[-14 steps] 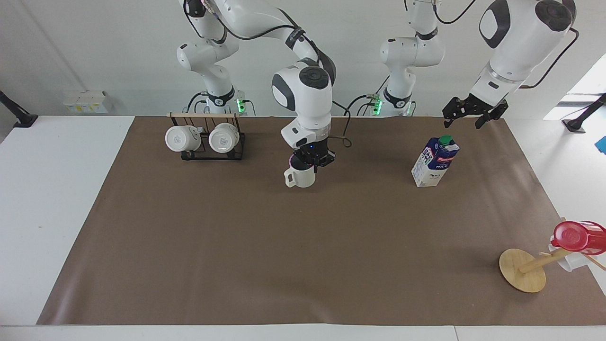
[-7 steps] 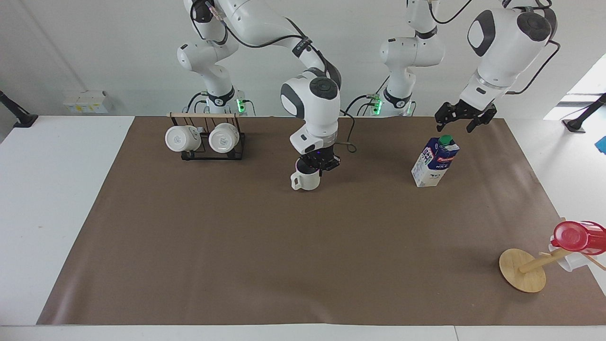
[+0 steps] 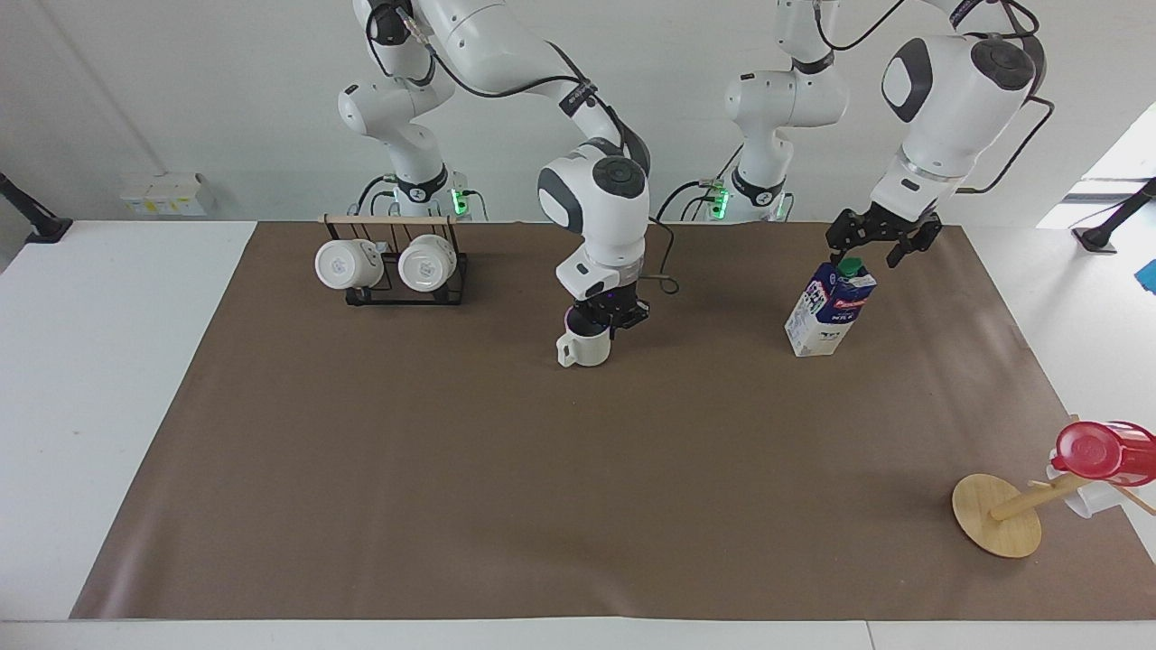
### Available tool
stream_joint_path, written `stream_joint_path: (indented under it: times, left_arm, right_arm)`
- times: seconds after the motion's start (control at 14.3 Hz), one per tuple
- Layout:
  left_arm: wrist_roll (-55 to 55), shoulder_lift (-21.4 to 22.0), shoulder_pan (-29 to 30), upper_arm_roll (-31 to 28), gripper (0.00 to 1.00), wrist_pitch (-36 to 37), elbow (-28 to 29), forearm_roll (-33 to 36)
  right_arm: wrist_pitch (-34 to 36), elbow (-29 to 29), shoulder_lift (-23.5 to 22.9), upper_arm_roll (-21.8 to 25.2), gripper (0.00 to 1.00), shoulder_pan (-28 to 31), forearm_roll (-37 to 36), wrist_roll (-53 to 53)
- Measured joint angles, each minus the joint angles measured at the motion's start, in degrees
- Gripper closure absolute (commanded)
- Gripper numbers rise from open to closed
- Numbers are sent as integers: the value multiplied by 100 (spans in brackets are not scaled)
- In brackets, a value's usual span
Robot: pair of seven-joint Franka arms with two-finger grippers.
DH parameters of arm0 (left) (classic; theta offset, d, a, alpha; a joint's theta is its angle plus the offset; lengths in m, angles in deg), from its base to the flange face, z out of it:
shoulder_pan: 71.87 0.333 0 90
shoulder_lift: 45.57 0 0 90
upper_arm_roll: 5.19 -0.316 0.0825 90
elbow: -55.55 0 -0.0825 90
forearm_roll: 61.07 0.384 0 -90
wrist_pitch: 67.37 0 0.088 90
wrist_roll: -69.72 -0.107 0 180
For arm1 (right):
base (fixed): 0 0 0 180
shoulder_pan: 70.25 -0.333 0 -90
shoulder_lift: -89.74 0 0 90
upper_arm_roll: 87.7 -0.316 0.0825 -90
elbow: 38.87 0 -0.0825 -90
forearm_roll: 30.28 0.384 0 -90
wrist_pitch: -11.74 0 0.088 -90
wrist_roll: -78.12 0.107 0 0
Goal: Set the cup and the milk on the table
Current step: 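Lower the mug to the table center while the left gripper grasps the carton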
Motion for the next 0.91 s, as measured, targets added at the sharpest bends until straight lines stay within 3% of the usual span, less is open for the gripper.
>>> stream_joint_path:
  times: [0.14,0.21,0.28,0.63,0.91]
  left_arm:
    - [-4,0,0,1,0,-179,155,0]
    - [-6,0,-1,4,0,-265,241,0]
    - [-11,0,-6,10,0,-359,334,0]
    - [-24,0,-54,56,0,-826,672,0]
    - [-24,3,-98,56,2,-872,672,0]
  right_arm:
    - [-30,-28,0,6,29,-4,-4,-1]
    - [-41,-37,0,14,8,-4,-5,-1]
    - [-44,-38,0,17,0,-3,-5,-2]
    - [-53,37,60,21,0,-10,-106,-3]
    - [396,150,715,57,0,152,-123,-209]
